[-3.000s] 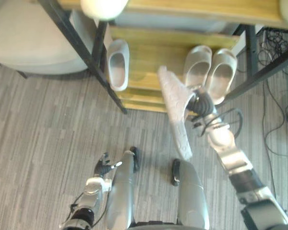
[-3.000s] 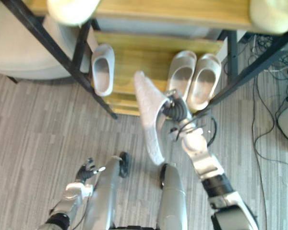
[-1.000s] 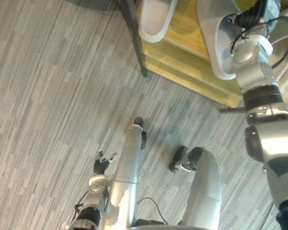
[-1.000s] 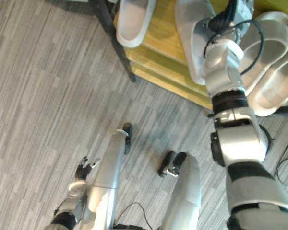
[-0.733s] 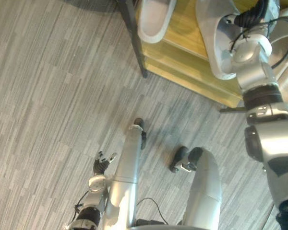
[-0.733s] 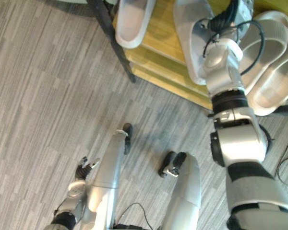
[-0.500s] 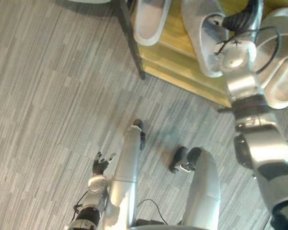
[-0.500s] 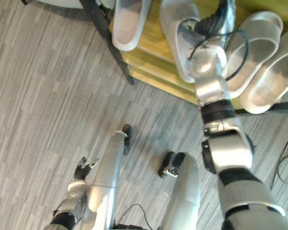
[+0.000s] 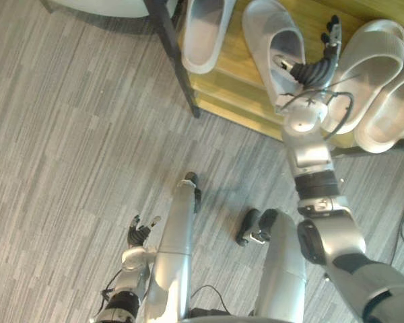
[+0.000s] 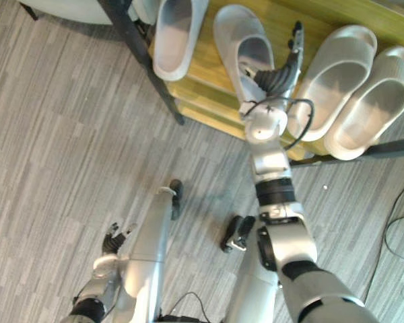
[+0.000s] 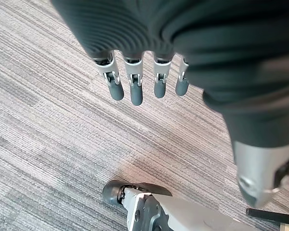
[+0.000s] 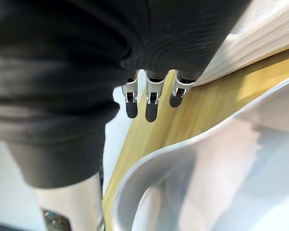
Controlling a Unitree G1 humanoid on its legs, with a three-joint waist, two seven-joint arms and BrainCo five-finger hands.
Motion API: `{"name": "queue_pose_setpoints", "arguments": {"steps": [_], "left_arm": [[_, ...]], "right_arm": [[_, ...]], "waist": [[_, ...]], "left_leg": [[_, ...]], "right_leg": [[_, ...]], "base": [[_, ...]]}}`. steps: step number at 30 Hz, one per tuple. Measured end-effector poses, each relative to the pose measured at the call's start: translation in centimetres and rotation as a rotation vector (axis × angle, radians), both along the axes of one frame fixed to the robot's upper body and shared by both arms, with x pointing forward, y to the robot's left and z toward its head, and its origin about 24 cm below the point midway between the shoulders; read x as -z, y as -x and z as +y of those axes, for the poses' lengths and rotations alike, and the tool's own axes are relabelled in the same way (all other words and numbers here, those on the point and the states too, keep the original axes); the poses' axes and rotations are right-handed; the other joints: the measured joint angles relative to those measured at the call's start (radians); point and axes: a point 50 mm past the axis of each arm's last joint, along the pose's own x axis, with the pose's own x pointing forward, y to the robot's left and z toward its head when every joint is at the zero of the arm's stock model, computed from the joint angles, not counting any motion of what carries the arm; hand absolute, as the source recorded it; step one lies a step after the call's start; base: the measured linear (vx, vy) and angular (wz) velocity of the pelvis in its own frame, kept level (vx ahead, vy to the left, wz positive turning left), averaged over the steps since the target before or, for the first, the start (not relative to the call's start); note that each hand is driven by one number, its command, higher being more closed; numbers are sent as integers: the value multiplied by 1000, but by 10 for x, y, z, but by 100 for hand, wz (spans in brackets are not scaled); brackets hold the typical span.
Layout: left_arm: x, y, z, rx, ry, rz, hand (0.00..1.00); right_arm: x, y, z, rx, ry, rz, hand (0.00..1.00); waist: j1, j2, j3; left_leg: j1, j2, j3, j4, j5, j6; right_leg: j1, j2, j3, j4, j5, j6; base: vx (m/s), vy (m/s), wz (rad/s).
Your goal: Organize the slippers on the shoe rack
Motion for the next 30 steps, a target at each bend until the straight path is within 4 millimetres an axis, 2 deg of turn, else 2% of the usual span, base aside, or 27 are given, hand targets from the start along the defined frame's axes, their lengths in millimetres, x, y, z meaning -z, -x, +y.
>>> {"name": "queue_pose_setpoints", "arguments": {"steps": [6, 16, 25, 30], "left_arm": [[1, 1, 0, -21, 13, 7, 0], [5, 4, 2, -76, 47, 25, 0], [6, 3, 3, -101, 60, 37, 0], [-4, -12, 0, -100, 70, -15, 0]], "right_arm": [[21, 0, 10, -88, -134, 20, 0], [28, 0, 28, -237, -304, -5, 0], [33, 0, 45, -399, -548, -37, 0], [31, -1, 52, -473, -669, -59, 0]], "waist": [[-1, 0, 0], [-1, 0, 0], [1, 0, 0], [6, 0, 0]], "left_leg": [[3, 0, 2, -3, 0, 0], [15, 12, 3, -8, -6, -1], [33, 9, -2, -21, -4, -5], [34, 4, -9, -24, -4, -6]], "right_leg": [[2, 1, 2, -4, 3, -1], [10, 15, 4, -17, 4, 8], [32, 16, -2, -27, 7, 2], [38, 15, -8, -31, 7, 3]], "base": [[0, 0, 0], [-11, -8, -4], [-4, -16, 2], [-7, -13, 2]]}}
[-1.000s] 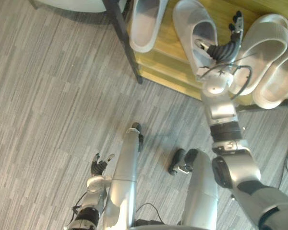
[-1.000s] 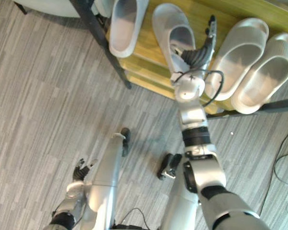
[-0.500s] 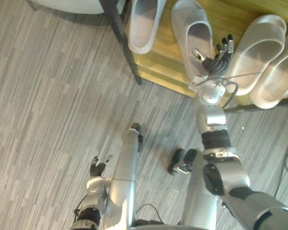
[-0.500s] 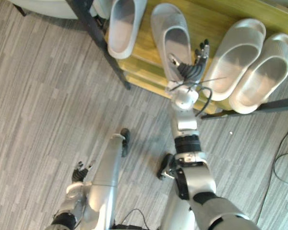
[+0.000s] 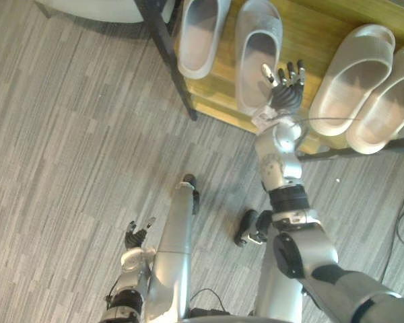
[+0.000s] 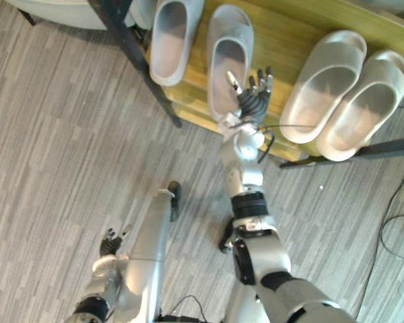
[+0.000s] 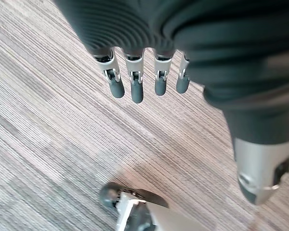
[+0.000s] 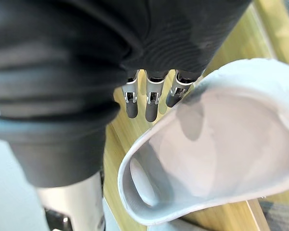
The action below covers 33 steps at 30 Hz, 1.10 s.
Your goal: Organize the slippers on the shoe rack
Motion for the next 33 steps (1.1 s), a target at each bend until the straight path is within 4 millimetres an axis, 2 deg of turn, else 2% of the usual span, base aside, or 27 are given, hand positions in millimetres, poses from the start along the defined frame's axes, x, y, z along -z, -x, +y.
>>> {"name": "queue_pose_setpoints", "arguments": {"steps": [7, 12, 17, 21, 33], "left_arm": [[-8, -10, -3, 6, 4, -41, 0], [-9, -13, -6, 9, 10, -49, 0], [-11, -16, -9, 12, 16, -57, 0], [-12, -17, -10, 15, 19, -69, 0], [-12, -18, -11, 16, 26, -74, 0]], "right_arm": [[-18, -3, 12, -96, -174, -38, 0], [-29, -8, 19, -119, -218, -50, 0], [-36, -13, 11, -98, -243, -47, 0], [-46, -20, 3, -77, -184, -33, 0], [-48, -27, -16, -20, -87, 11, 0]], "waist": [[3, 0, 0], [14, 0, 0], [25, 0, 0], [31, 0, 0], [28, 0, 0]], "left_leg": [[-2, -6, -7, -1, 0, 0], [-2, -10, -10, -3, 1, -2], [-4, -12, -13, -4, 2, -3], [-6, -15, -18, -7, 5, -8], [-5, -15, -15, -8, 8, -11]], "right_leg": [[5, -4, -8, -1, -1, 1], [5, -7, -11, 0, -2, 2], [6, -8, -14, 1, -4, 1], [6, -10, -19, 2, -7, -3], [4, -15, -19, 6, -11, -7]], "base": [[-5, -10, 2], [-8, -12, 1], [-12, -21, 1], [-16, -38, 4], [-6, -22, 1]]}}
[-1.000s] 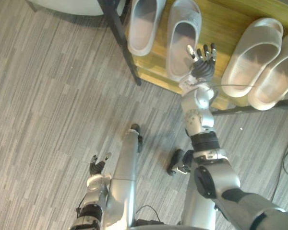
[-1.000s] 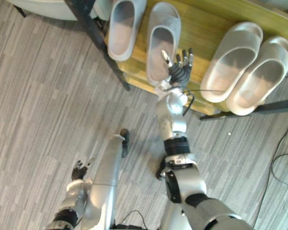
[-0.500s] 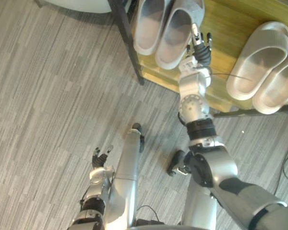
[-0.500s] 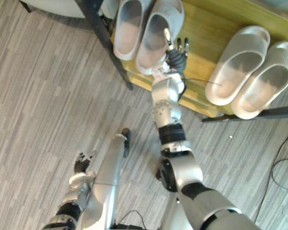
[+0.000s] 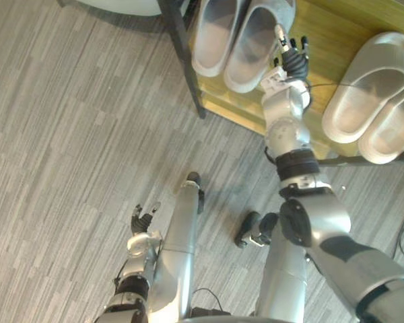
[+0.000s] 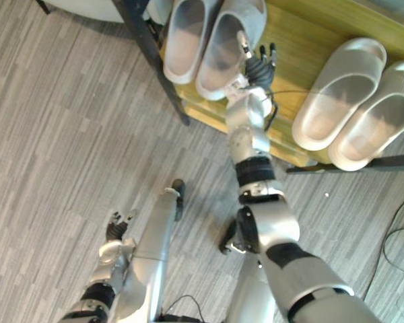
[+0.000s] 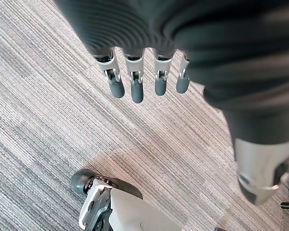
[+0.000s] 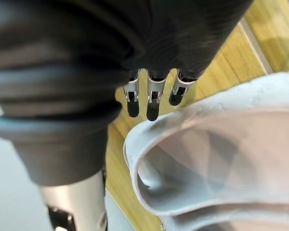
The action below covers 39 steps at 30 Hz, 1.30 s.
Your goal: Organize the slippers on the shoe rack
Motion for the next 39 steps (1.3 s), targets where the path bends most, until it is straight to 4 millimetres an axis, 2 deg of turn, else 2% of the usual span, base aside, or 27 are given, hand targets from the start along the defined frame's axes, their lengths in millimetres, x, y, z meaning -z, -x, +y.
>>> {"name": "queue_pose_setpoints", "arguments": {"steps": [4, 10, 11, 12, 13, 14, 15, 17, 18, 19, 21, 22, 25, 28, 30, 31, 35, 36, 39], "left_arm": [[0, 1, 2, -7, -2, 0, 0], [8, 14, 11, -34, -6, 30, 0], [10, 18, 13, -38, -5, 39, 0], [14, 25, 16, -39, -7, 53, 0], [15, 26, 16, -36, -8, 56, 0], [17, 30, 17, -21, -12, 68, 0], [18, 32, 17, -19, -13, 71, 0], [25, 44, 15, 13, -19, 101, 0], [29, 50, 12, 48, -33, 123, 0], [31, 53, 10, 70, -42, 135, 0], [38, 64, 9, 151, -83, 183, 0], [40, 66, 8, 171, -89, 195, 0], [50, 78, 8, 259, -132, 273, 0], [58, 87, 3, 327, -140, 337, 0], [61, 92, 1, 356, -143, 358, 0], [64, 98, -1, 383, -151, 378, 0], [68, 106, -4, 433, -155, 412, 0], [69, 108, -4, 443, -158, 421, 0], [70, 108, -6, 482, -167, 425, 0]], "right_arm": [[-2, 7, -5, 29, 42, -45, 0], [44, 38, -10, 88, 257, -68, 0], [55, 45, -9, 84, 308, -65, 0], [77, 57, -8, 79, 389, -41, 0], [81, 59, -8, 75, 396, -35, 0], [102, 73, -7, 58, 461, -8, 0], [111, 78, -5, 48, 480, 7, 0], [143, 99, -3, 1, 548, 75, 0], [166, 114, -2, -35, 598, 129, 0], [175, 120, -1, -53, 627, 152, 0], [207, 141, -3, -110, 701, 254, 0], [215, 146, -5, -119, 722, 280, 0], [263, 163, -16, -184, 829, 478, 0], [314, 183, -40, -245, 982, 736, 0], [333, 196, -53, -255, 1008, 850, 0], [348, 209, -63, -270, 1017, 943, 0], [377, 242, -84, -308, 1000, 1142, 0], [388, 256, -88, -327, 971, 1220, 0], [403, 280, -92, -347, 906, 1337, 0]], "waist": [[-6, 0, 0], [-41, -1, -1], [-47, -2, -2], [-60, -10, -7], [-62, -12, -8], [-68, -25, -15], [-71, -30, -18], [-93, -46, -30], [-101, -58, -57], [-106, -62, -69], [-125, -80, -116], [-133, -82, -125], [-155, -93, -165], [-167, -84, -194], [-180, -76, -205], [-188, -71, -224], [-193, -54, -261], [-197, -49, -273], [-197, -42, -279]], "left_leg": [[13, 9, 10, 9, -4, 7], [183, 29, 44, -51, -16, 18], [224, 31, 55, -78, -15, 21], [290, 40, 69, -133, -8, 27], [302, 40, 73, -142, -6, 29], [363, 42, 89, -201, 9, 31], [387, 42, 94, -222, 16, 31], [488, 42, 113, -314, 38, 33], [542, 42, 127, -376, 54, 32], [566, 42, 132, -405, 61, 34], [657, 43, 151, -516, 89, 35], [679, 42, 154, -540, 95, 34], [793, 38, 182, -668, 131, 36], [893, 23, 204, -788, 169, 43], [939, 12, 207, -837, 182, 46], [975, 4, 212, -878, 193, 47], [1058, -7, 226, -975, 224, 46], [1083, -10, 226, -1013, 240, 44], [1131, -13, 226, -1073, 268, 39]], "right_leg": [[10, 5, 9, -3, 2, 4], [165, 18, 27, -87, 20, 26], [201, 22, 28, -116, 27, 33], [261, 29, 26, -175, 47, 36], [271, 28, 25, -184, 51, 37], [324, 28, 22, -239, 72, 35], [346, 28, 20, -259, 80, 35], [443, 31, 7, -352, 114, 35], [491, 35, 5, -417, 135, 42], [513, 40, 4, -450, 148, 45], [596, 56, 5, -574, 193, 54], [618, 60, 5, -606, 205, 55], [721, 77, 10, -761, 266, 67], [820, 86, 16, -911, 327, 82], [868, 86, 12, -968, 347, 90], [905, 88, 10, -1009, 362, 94], [976, 94, 13, -1097, 395, 98], [990, 96, 13, -1110, 399, 97], [1017, 104, 12, -1129, 405, 94]], "base": [[0, 0, -8], [6, 4, -15], [18, 37, -21], [19, 31, -15], [55, 49, -14], [57, 28, -5], [79, 34, -1], [95, 27, -2], [147, 44, -9], [132, 41, -14], [155, 41, -19], [147, 34, -19], [115, 54, -19], [153, 61, -15], [153, 42, 0], [164, 24, -2], [96, 1, -9], [51, -9, -3], [17, -11, -2]]}}
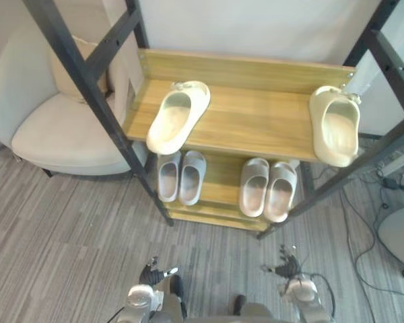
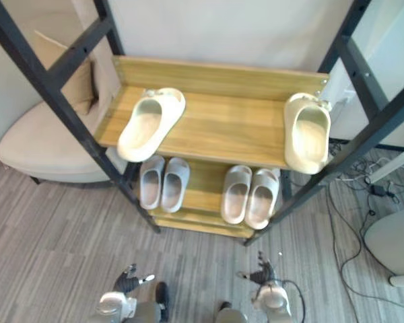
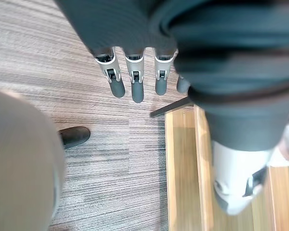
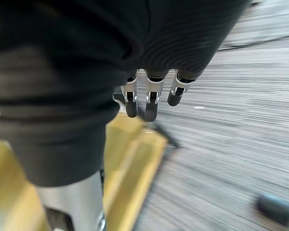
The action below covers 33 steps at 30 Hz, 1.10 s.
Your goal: Organize the slippers on the shoe rack
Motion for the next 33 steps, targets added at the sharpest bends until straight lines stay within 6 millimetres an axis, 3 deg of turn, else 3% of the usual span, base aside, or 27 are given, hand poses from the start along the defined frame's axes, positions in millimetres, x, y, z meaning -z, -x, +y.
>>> {"name": "queue_pose_setpoints", "arguments": {"steps": [3, 9, 14, 16, 18, 21, 24, 29, 33], "left_arm": [[1, 1, -5, 30, 5, 8, 0], [1, -1, -16, 111, 17, 6, 0], [-23, -22, -57, 360, 98, -137, 0], [-38, -28, -79, 450, 178, -218, 0], [-66, -35, -112, 561, 314, -347, 0], [-94, -37, -138, 627, 454, -451, 0], [-134, -49, -157, 665, 586, -608, 0], [-195, -83, -168, 687, 655, -855, 0], [-228, -109, -163, 655, 620, -1004, 0]], "right_arm": [[12, 24, -2, 102, -41, 91, 0], [19, 39, 5, 162, -88, 137, 0], [21, 43, 5, 165, -96, 156, 0], [21, 47, 5, 168, -102, 163, 0], [21, 49, 2, 165, -100, 171, 0], [22, 50, 2, 163, -102, 177, 0], [22, 52, 2, 160, -100, 185, 0], [22, 50, 1, 148, -88, 185, 0], [22, 48, 1, 138, -86, 183, 0]], "waist": [[-5, 8, -13], [-11, 7, -25], [-11, 12, -31], [-13, 18, -37], [-13, 26, -45], [-15, 33, -57], [-16, 34, -61], [-16, 36, -70], [-21, 35, -70]], "left_leg": [[38, 2, 1, -66, 37, -1], [76, 0, 0, -88, 49, 2], [76, -6, -14, -93, 48, 1], [76, -10, -26, -94, 48, 1], [77, -14, -27, -94, 46, 3], [78, -17, -27, -94, 46, 7], [93, -17, -28, -93, 47, 9], [106, -14, -28, -94, 44, 6], [111, -12, -26, -94, 44, 6]], "right_leg": [[4, 9, 2, 1, 3, -5], [42, 12, 8, -33, 17, -5], [55, 10, 1, -43, 20, -4], [66, 9, -4, -56, 21, -1], [69, 5, -4, -58, 20, 0], [71, 4, -3, -64, 24, -5], [91, 6, -4, -71, 29, 0], [108, 11, -2, -86, 29, -2], [114, 13, 1, -94, 34, -9]], "base": [[-31, -9, -4], [-50, 17, -2], [-58, 24, 8], [-18, 11, 12], [9, 7, 3], [34, -1, -1], [64, -19, 1], [31, -29, -4], [-12, -15, -4]]}}
